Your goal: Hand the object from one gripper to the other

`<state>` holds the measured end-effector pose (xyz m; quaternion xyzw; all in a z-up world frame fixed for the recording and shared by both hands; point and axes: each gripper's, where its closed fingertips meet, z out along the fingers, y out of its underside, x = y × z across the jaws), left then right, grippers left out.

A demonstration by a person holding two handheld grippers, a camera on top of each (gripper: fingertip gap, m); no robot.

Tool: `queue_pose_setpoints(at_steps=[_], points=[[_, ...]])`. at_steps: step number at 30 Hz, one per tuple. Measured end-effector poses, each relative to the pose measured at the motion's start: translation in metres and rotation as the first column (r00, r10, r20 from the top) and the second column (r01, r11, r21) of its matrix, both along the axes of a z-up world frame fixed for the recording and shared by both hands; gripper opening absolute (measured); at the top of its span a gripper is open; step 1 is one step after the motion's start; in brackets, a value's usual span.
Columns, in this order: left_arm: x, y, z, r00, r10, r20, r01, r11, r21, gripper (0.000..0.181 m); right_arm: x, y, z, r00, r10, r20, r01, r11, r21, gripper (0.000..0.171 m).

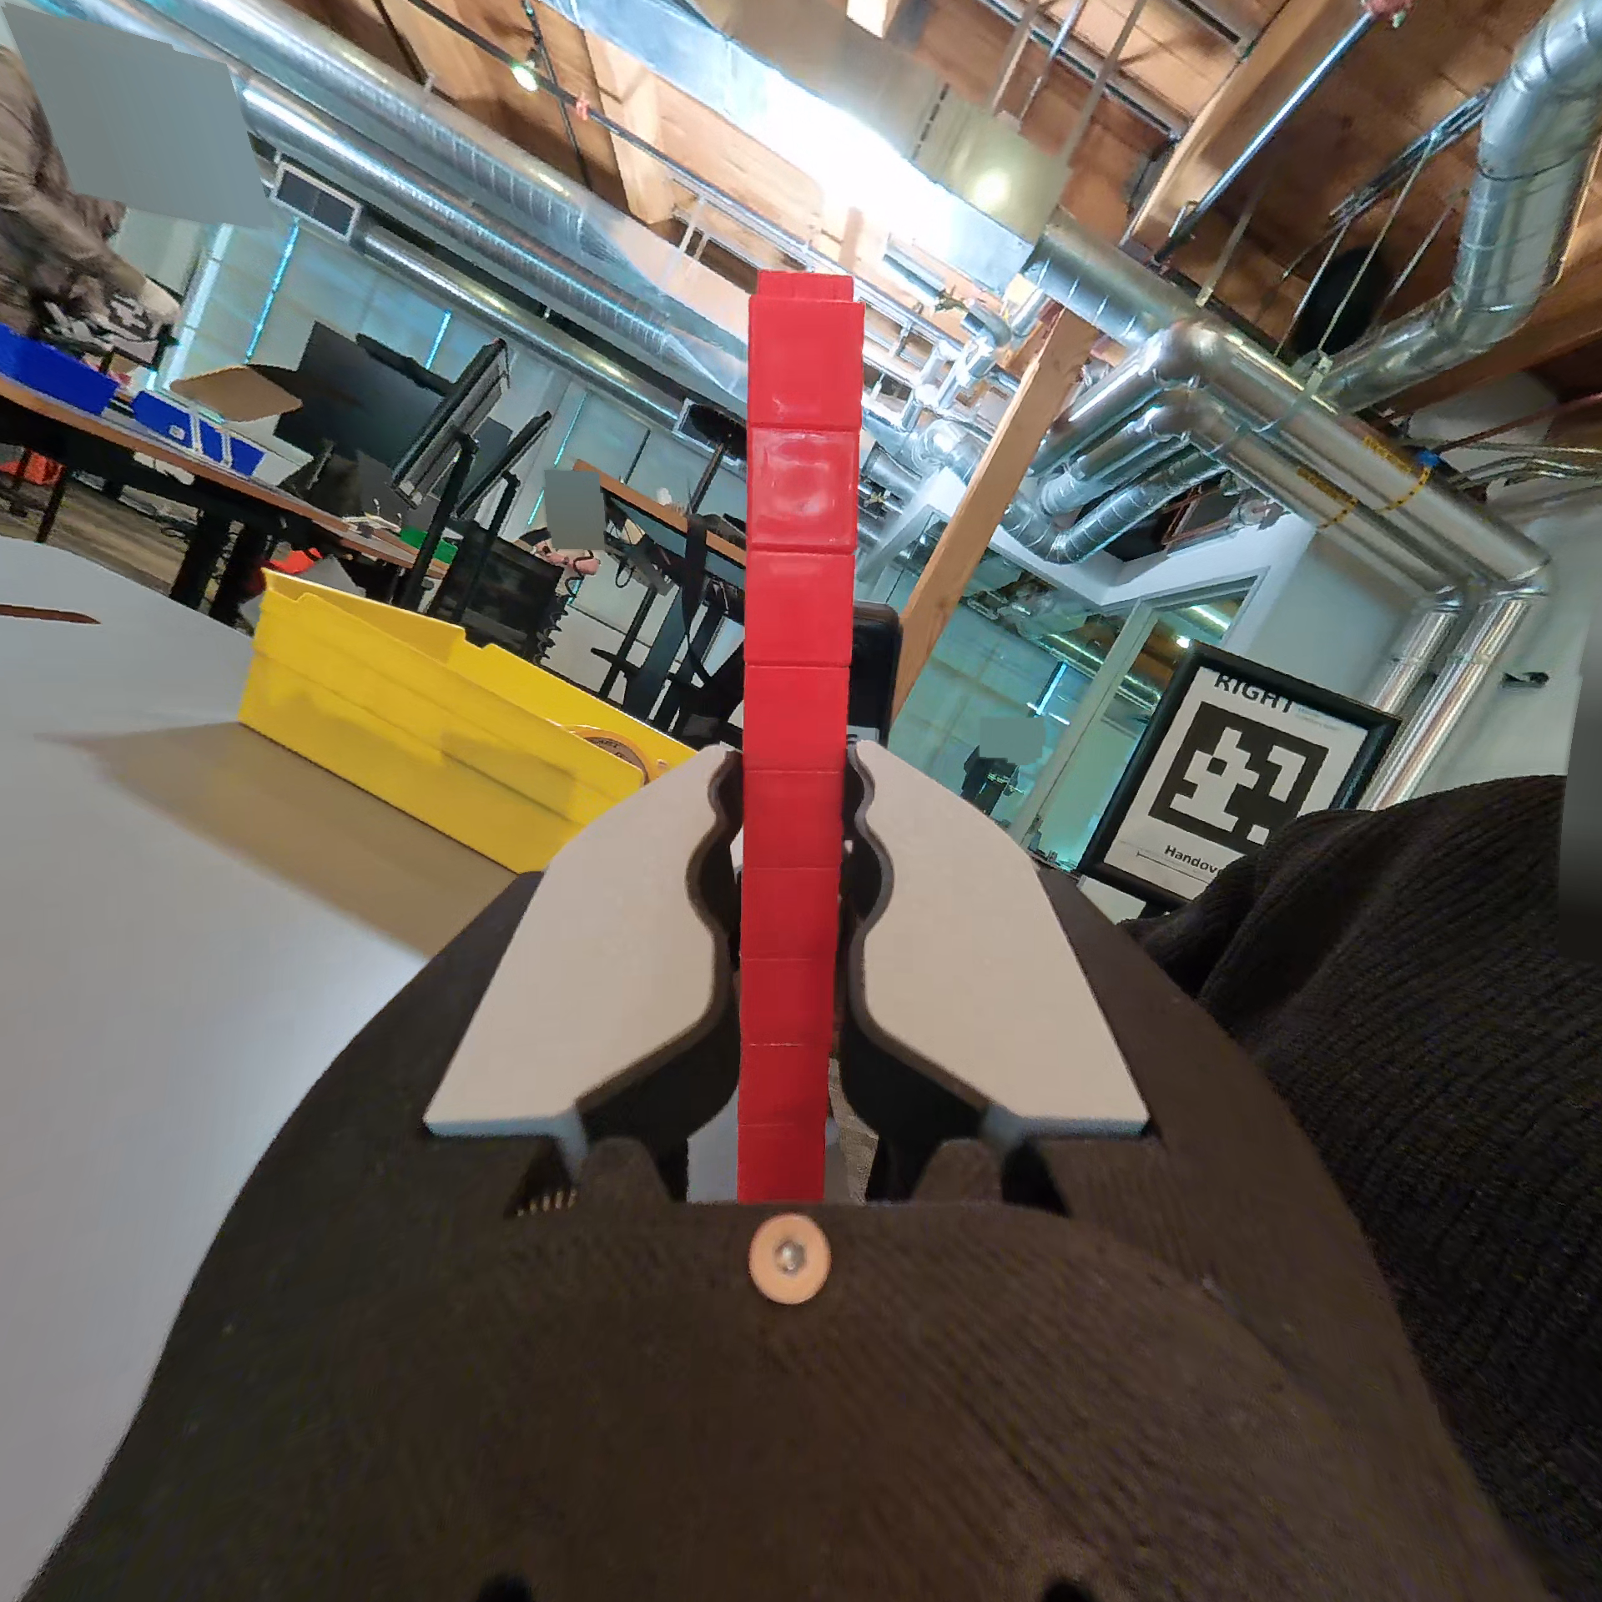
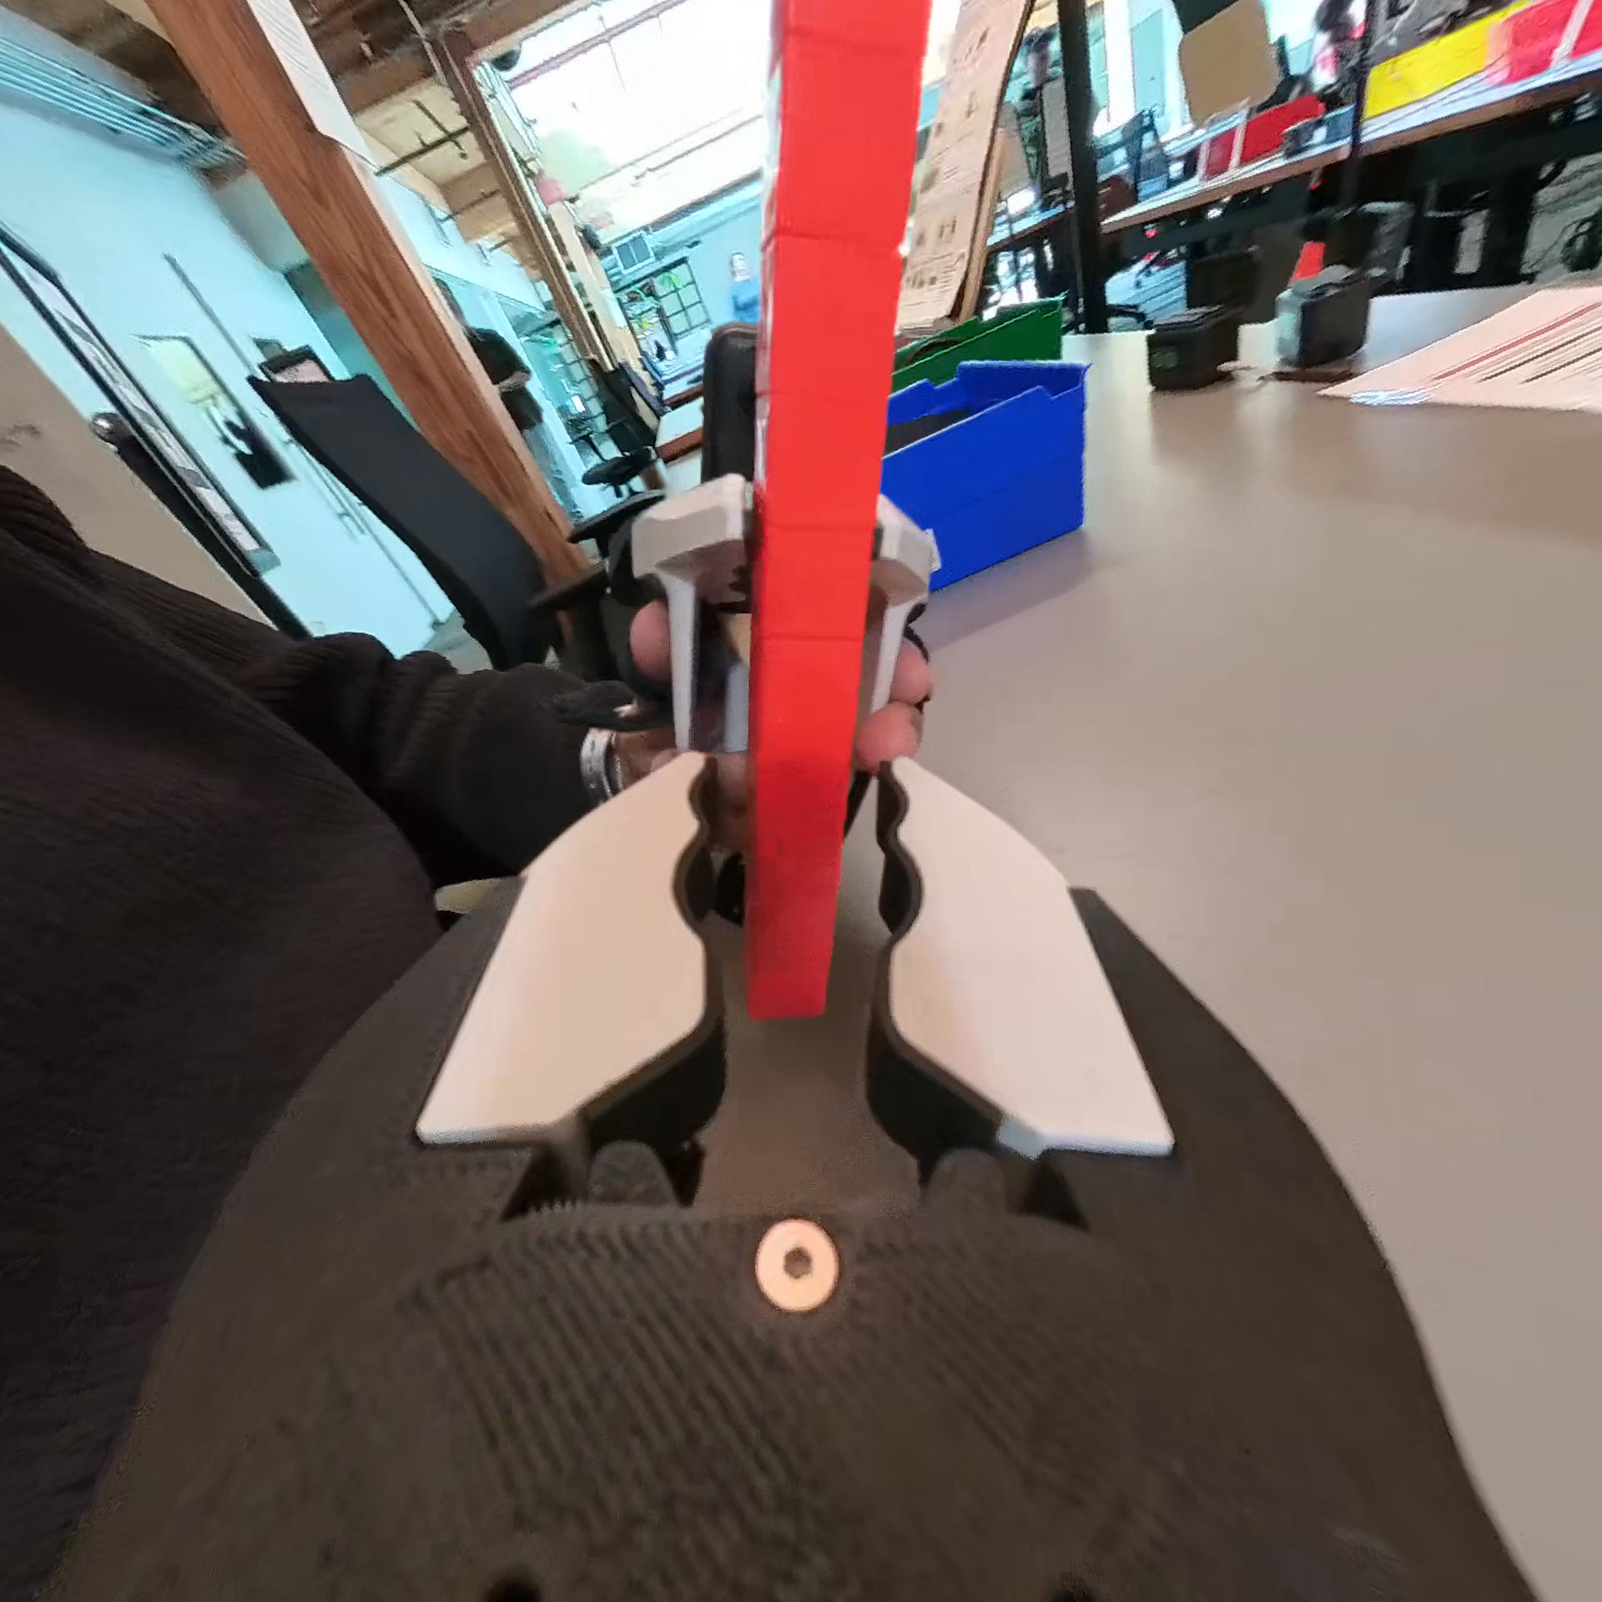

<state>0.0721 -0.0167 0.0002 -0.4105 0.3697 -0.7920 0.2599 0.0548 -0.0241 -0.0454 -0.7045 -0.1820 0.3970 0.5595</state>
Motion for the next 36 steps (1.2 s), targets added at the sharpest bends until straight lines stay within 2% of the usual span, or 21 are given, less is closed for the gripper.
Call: queue_pose_setpoints(at_steps=[5,13,23,32,36], points=[[0.001,-0.008,0.003,1.0,0.014,0.023,-0.014,1.0,0.002,0.023,-0.007,-0.001,0.001,1.0,0.009,-0.01,-0.009,1.0,0.001,0.024],[0.002,0.001,-0.001,0.998,0.062,0.01,-0.062,0.998,0.002,0.023,0.006,0.002,0.001,0.996,-0.062,0.071,0.06,0.998,0.031,0.022],[0.012,0.012,-0.019,0.983,0.164,-0.087,-0.155,0.983,0.099,0.044,0.036,0.008,0.003,0.982,-0.163,0.091,0.162,0.987,0.017,0.022],[0.015,0.024,-0.028,0.974,0.176,-0.139,-0.169,0.984,0.062,0.048,0.059,0.009,0.014,0.975,-0.216,0.05,0.215,0.976,0.026,0.022],[0.015,0.036,-0.032,0.954,0.256,-0.159,-0.242,0.965,0.1,0.048,0.072,0.008,0.017,0.967,-0.243,0.079,0.241,0.97,0.036,0.022]])
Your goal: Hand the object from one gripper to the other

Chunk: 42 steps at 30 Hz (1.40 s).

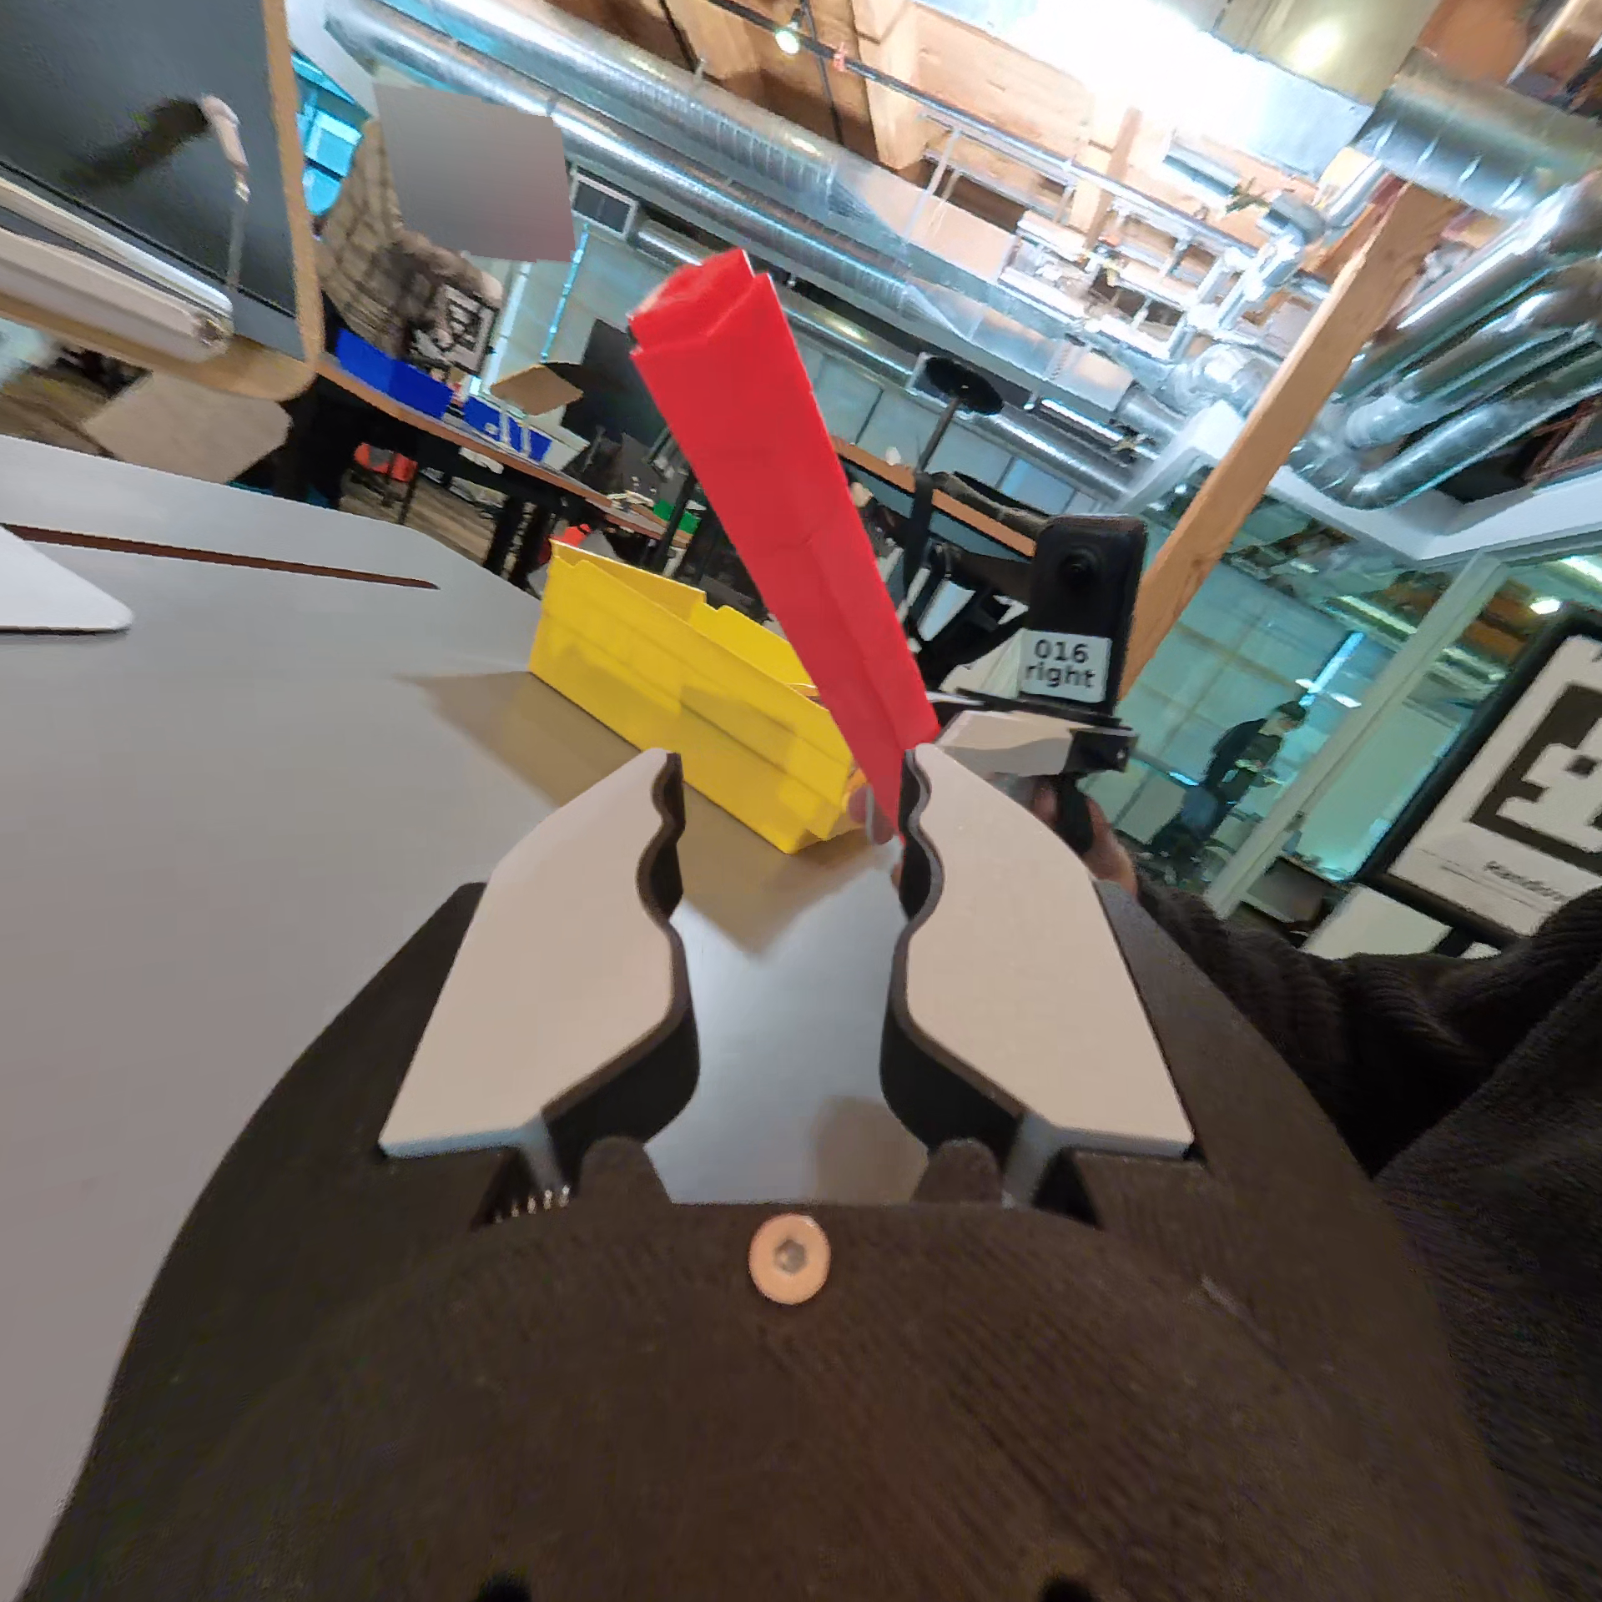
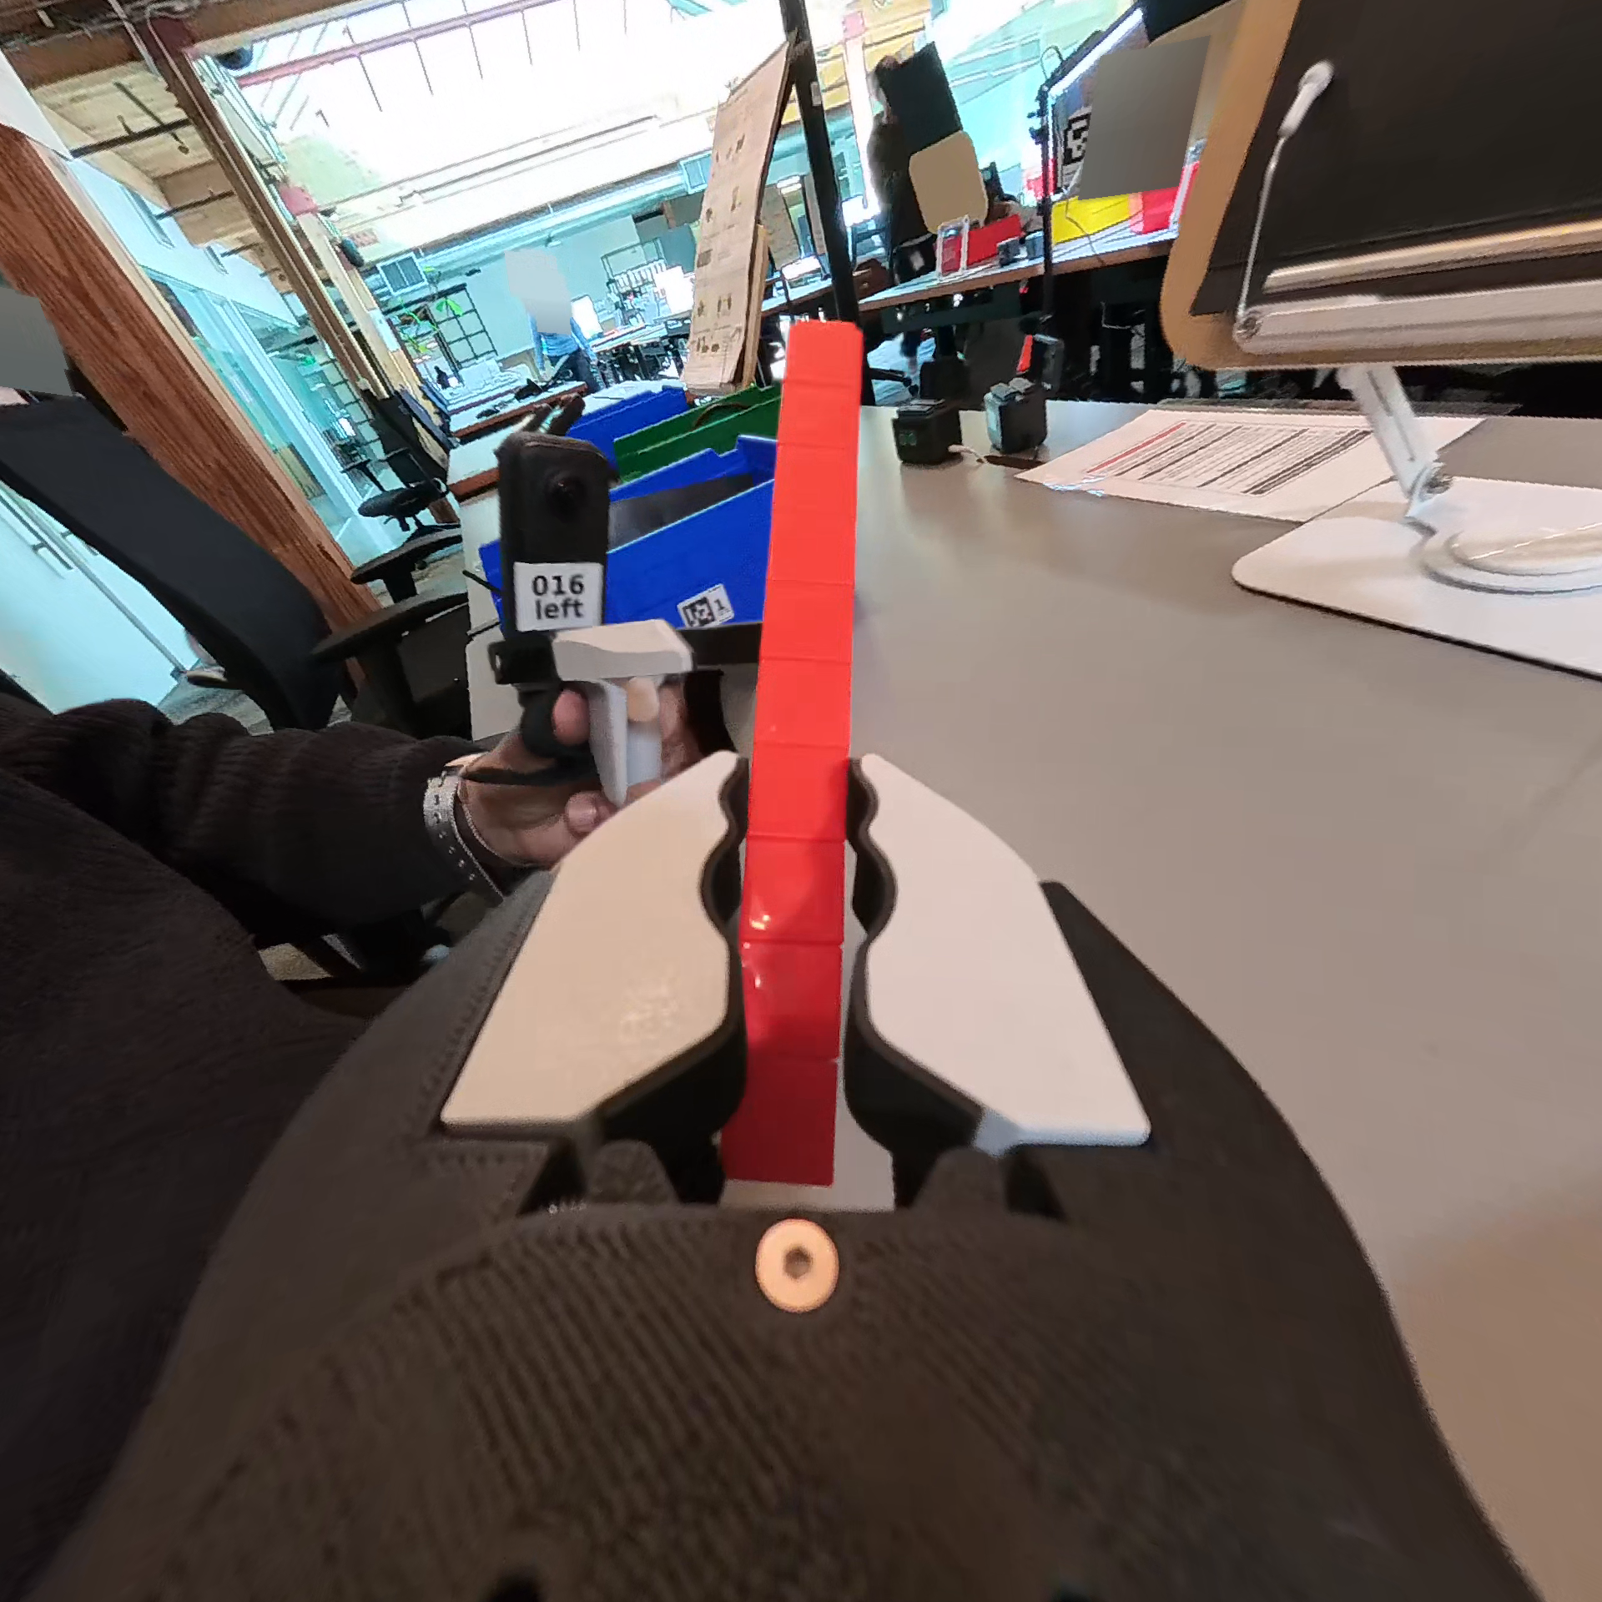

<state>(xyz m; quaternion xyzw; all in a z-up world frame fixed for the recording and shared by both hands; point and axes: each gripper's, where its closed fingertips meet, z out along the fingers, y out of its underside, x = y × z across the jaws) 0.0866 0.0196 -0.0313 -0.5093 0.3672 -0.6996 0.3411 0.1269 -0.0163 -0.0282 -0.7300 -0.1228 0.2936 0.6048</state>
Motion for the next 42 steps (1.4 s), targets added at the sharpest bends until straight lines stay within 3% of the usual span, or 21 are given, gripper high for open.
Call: queue_pose_setpoints(at_steps=[3,8,14,20,26,30,32,39,42], points=[[-0.004,0.016,0.0,0.997,0.077,-0.011,-0.075,0.991,0.11,0.053,0.008,-0.004,-0.002,0.999,0.032,0.007,-0.032,0.998,-0.046,0.022],[-0.012,0.03,0.0,0.995,0.096,-0.033,-0.08,0.942,0.327,0.078,0.008,-0.021,-0.018,0.969,0.219,-0.111,-0.24,0.941,-0.239,0.021],[-0.019,-0.002,-0.022,0.994,0.016,-0.107,0.06,0.738,0.672,0.09,0.0,-0.046,-0.035,0.893,0.361,-0.27,-0.445,0.803,-0.397,0.022],[-0.024,-0.044,-0.022,0.975,-0.185,-0.12,0.218,0.727,0.651,0.071,-0.02,-0.066,-0.042,0.797,0.431,-0.423,-0.598,0.654,-0.463,0.021],[-0.03,-0.07,-0.027,0.946,-0.286,-0.155,0.314,0.677,0.665,0.05,-0.029,-0.077,-0.035,0.695,0.439,-0.569,-0.707,0.561,-0.431,0.021],[-0.032,-0.08,-0.027,0.94,-0.307,-0.152,0.324,0.653,0.685,0.038,-0.033,-0.082,-0.037,0.667,0.44,-0.601,-0.735,0.518,-0.437,0.021],[-0.033,-0.082,-0.026,0.939,-0.314,-0.144,0.322,0.646,0.692,0.029,-0.033,-0.083,-0.037,0.656,0.435,-0.617,-0.745,0.508,-0.434,0.021],[-0.031,-0.083,-0.032,0.936,-0.303,-0.178,0.337,0.631,0.699,0.024,-0.026,-0.075,-0.037,0.659,0.397,-0.64,-0.73,0.543,-0.415,0.023],[-0.03,-0.08,-0.03,0.94,-0.293,-0.175,0.329,0.642,0.692,0.023,-0.02,-0.065,-0.035,0.676,0.358,-0.644,-0.696,0.598,-0.398,0.042]])
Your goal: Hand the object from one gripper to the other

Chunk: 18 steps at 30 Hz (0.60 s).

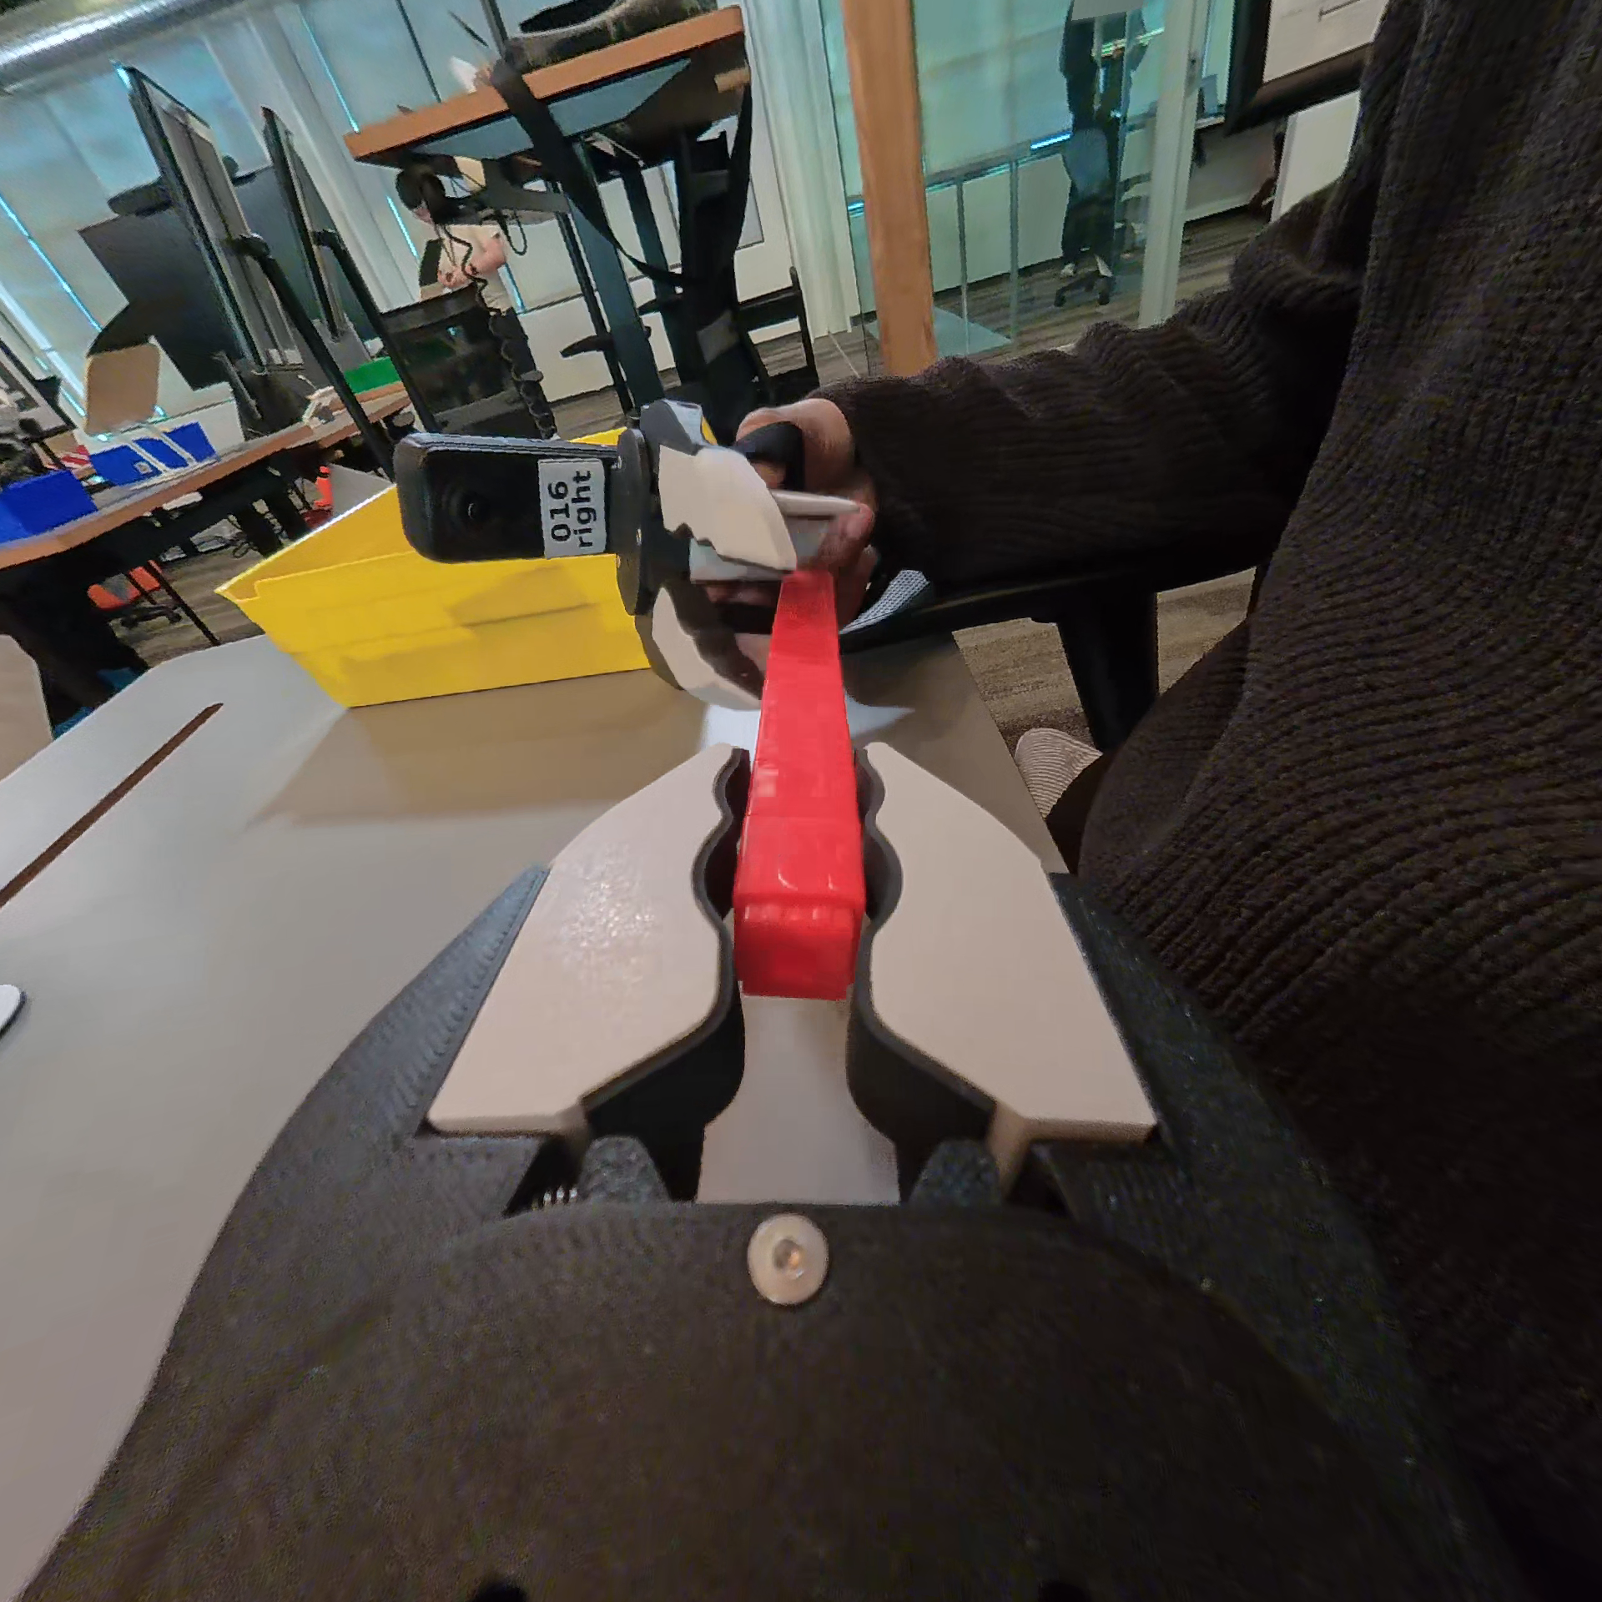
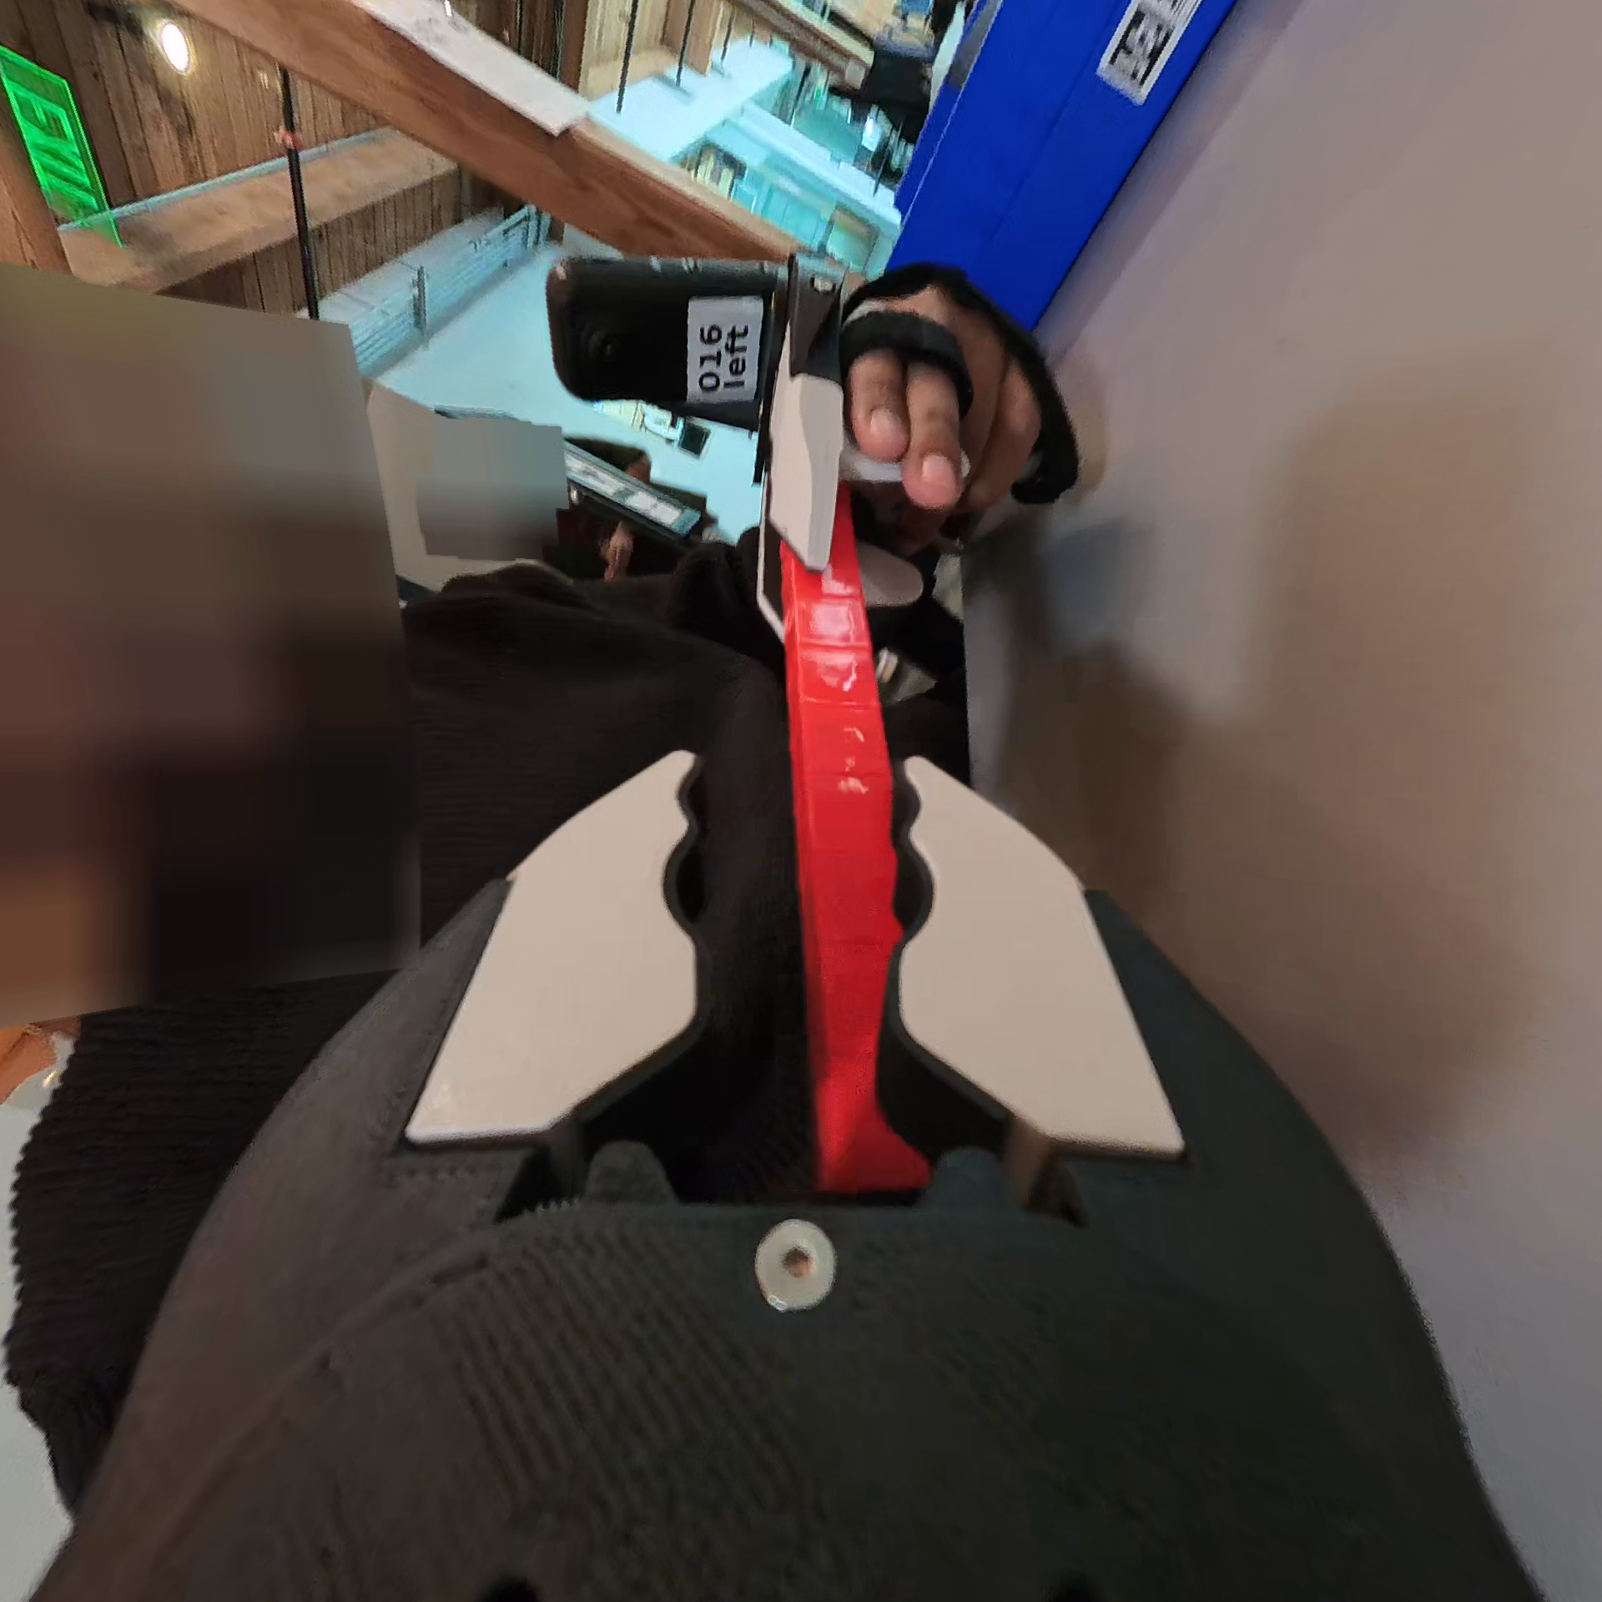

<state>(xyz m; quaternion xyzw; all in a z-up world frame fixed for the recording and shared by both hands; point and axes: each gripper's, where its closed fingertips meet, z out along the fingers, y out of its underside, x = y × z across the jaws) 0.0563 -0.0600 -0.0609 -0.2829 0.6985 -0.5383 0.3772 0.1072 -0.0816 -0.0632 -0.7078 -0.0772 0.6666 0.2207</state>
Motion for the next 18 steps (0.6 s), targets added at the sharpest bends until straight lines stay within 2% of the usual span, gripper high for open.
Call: queue_pose_setpoints(at_steps=[3,8,10,13,15,18], points=[[0.002,0.005,0.003,1.0,0.022,0.004,-0.022,1.0,-0.021,0.023,0.011,0.013,0.001,0.994,-0.104,0.031,0.102,0.993,0.056,0.05],[0.003,0.02,0.012,0.998,0.068,0.016,-0.065,0.991,-0.113,0.023,0.024,0.026,0.015,0.965,-0.247,0.09,0.219,0.944,0.247,0.057],[0.003,0.028,0.018,0.997,0.08,0.018,-0.075,0.98,-0.187,0.023,0.033,0.036,0.021,0.925,-0.359,0.126,0.293,0.883,0.366,0.066],[0.0,0.042,0.032,0.996,0.087,0.03,-0.071,0.938,-0.338,0.023,0.048,0.044,0.04,0.857,-0.504,0.102,0.375,0.748,0.547,0.076],[-0.002,0.052,0.04,0.996,0.09,0.027,-0.069,0.896,-0.439,0.023,0.056,0.044,0.056,0.823,-0.566,0.046,0.416,0.656,0.629,0.079],[-0.005,0.066,0.046,0.996,0.088,0.017,-0.064,0.834,-0.549,0.023,0.064,0.041,0.071,0.791,-0.612,-0.006,0.444,0.566,0.695,0.081]])
